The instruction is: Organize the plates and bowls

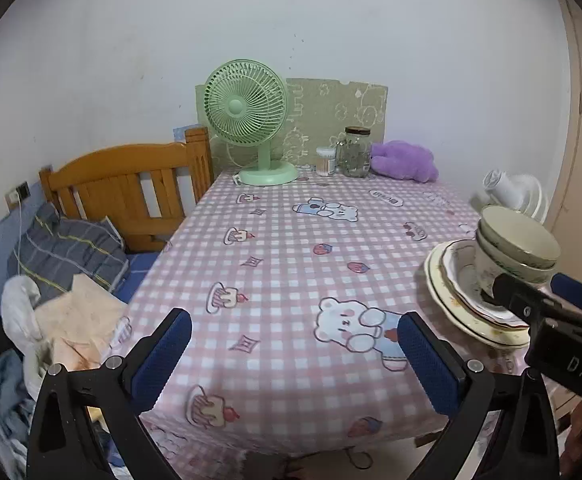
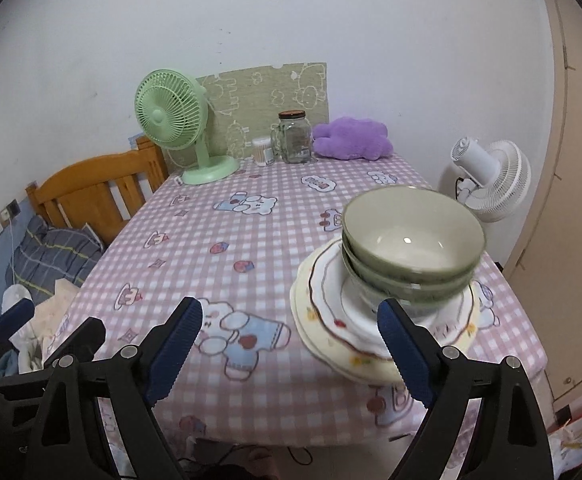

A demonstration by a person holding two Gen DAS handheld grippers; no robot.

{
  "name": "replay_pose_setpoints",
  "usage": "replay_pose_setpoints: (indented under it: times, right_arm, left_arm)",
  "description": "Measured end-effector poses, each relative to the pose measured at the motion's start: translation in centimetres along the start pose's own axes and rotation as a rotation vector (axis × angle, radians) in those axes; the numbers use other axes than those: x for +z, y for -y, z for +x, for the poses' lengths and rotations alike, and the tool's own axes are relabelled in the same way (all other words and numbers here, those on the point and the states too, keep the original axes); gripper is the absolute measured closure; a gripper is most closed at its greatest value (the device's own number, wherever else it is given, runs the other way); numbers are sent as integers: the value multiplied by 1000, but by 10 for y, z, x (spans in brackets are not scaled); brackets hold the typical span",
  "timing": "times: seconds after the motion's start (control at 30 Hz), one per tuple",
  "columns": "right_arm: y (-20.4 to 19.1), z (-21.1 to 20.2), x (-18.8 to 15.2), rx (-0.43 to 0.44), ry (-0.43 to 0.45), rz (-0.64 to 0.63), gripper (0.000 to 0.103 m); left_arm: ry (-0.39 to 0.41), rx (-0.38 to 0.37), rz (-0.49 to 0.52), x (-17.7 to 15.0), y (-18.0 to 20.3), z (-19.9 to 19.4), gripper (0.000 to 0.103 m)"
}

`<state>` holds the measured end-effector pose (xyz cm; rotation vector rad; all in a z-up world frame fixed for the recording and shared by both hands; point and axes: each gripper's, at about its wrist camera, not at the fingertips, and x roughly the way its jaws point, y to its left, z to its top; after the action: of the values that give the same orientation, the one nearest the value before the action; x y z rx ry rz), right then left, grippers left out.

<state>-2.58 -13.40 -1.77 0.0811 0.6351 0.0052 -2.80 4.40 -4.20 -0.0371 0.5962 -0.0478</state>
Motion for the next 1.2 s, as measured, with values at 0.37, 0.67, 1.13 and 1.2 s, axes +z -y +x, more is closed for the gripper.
replay_pose_setpoints:
  times: [0.37,0.67,1.13,1.2]
  right_arm:
    - [10,-17,-17,-15,42,-17,12]
    - [15,-21,-17,-11,55,-21,12]
    - [21,-22,-15,-6,36,-17,12]
    - [22,-21,-16,-5,33,-17,12]
  left_arm:
    - [47,-23,-8,-10,9,-17,0]
    - [55,-18,-22,-8,12,-19,0]
    - [52,-11,-21,-9,16,-21,0]
    - [52,-8,-21,-9,17,-22,0]
